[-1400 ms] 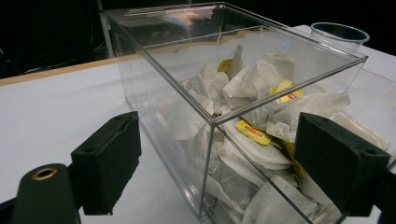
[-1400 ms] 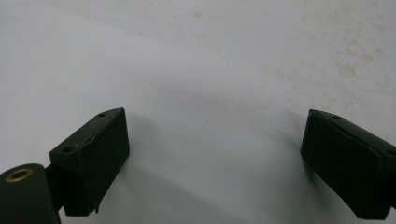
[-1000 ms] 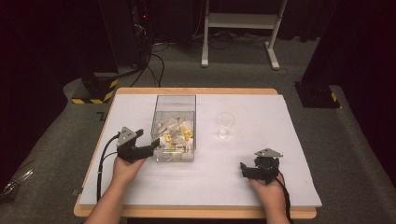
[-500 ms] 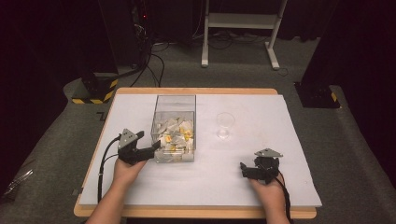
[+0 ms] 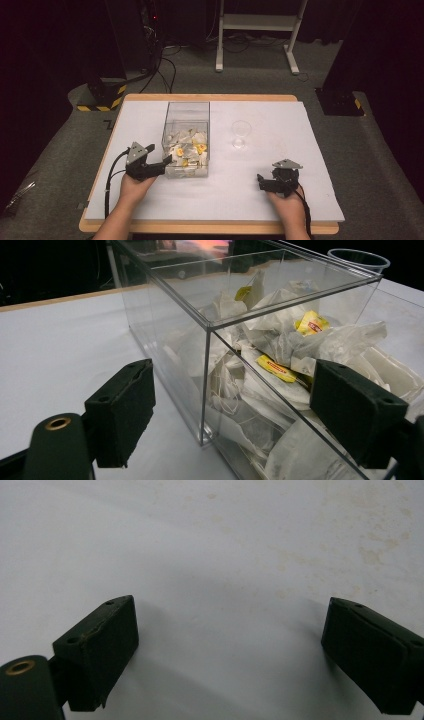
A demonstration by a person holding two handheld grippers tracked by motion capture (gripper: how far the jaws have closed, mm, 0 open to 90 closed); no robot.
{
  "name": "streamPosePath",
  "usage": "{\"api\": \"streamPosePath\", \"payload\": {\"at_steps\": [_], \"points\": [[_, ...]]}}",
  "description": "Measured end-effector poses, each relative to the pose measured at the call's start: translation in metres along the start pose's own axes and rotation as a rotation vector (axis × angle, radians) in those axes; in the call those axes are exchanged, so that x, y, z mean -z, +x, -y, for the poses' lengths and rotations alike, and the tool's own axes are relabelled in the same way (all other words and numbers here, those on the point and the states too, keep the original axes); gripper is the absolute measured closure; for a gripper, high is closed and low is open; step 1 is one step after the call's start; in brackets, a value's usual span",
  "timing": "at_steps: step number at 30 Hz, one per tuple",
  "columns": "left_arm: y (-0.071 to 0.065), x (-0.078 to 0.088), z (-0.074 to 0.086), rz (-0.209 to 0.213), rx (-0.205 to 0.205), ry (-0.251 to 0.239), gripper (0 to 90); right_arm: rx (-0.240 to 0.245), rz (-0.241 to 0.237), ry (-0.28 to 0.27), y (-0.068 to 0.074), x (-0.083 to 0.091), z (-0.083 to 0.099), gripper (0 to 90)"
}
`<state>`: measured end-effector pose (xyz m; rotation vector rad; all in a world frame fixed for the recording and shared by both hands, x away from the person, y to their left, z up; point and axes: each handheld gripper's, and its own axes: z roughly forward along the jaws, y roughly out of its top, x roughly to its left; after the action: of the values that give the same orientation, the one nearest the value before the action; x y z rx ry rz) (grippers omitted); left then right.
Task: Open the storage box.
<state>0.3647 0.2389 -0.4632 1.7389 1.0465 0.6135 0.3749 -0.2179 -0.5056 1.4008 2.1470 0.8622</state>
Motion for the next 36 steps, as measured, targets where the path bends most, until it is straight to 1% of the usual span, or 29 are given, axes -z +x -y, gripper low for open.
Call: {"api": "streamPosePath", "payload": {"at_steps": [1,5,8,10,15,17,22,23,24,25,26,29,32,33,34,36], "points": [[0.0,0.001,0.0,0.002,-0.004,0.003,18.9,-0.001,0.0,0.0,0.0,0.0,0.0,8.0],[-0.003,0.004,0.003,0.014,0.002,0.005,19.3,-0.003,-0.004,0.002,0.0,0.0,0.0,7.9],[-0.006,0.007,0.004,0.019,-0.006,0.011,19.4,-0.003,-0.004,0.002,0.0,0.0,0.0,7.9],[-0.008,0.008,0.005,0.026,-0.002,0.015,19.9,-0.003,-0.004,0.002,0.0,0.0,0.0,7.9],[-0.011,0.012,0.006,0.03,-0.018,0.022,20.7,-0.002,-0.003,0.001,0.0,0.0,0.0,8.0],[-0.012,0.013,0.007,0.023,-0.021,0.018,20.8,-0.002,-0.002,0.0,0.0,0.0,0.0,8.0],[-0.012,0.016,0.008,0.029,-0.016,0.02,22.4,-0.003,-0.003,0.001,0.0,0.0,0.0,8.0],[-0.012,0.017,0.008,0.029,-0.019,0.02,23.4,-0.002,-0.004,0.001,0.0,0.0,0.0,8.0],[-0.012,0.018,0.009,0.038,-0.014,0.019,24.9,-0.003,-0.004,0.002,0.0,0.0,0.0,8.0],[-0.012,0.019,0.009,0.045,-0.019,0.018,27.5,-0.003,-0.005,0.002,0.0,0.0,0.0,8.0],[-0.013,0.019,0.009,0.059,-0.017,0.016,30.7,-0.003,-0.004,0.001,0.0,0.0,0.0,8.0],[-0.016,0.021,0.01,0.077,-0.026,0.006,40.9,-0.001,-0.002,0.0,0.0,0.0,0.0,8.1],[-0.019,0.023,0.011,0.082,-0.032,-0.001,49.3,-0.001,-0.001,-0.001,0.0,0.0,0.0,8.2],[-0.02,0.024,0.011,0.086,-0.028,0.0,51.5,0.0,0.0,-0.001,0.0,0.0,0.0,8.2],[-0.021,0.024,0.011,0.084,-0.032,0.0,53.0,-0.001,0.0,-0.001,0.0,0.0,0.0,8.2],[-0.021,0.025,0.011,0.083,-0.034,0.002,53.7,0.0,0.001,-0.002,0.0,0.0,0.0,8.4]]}}
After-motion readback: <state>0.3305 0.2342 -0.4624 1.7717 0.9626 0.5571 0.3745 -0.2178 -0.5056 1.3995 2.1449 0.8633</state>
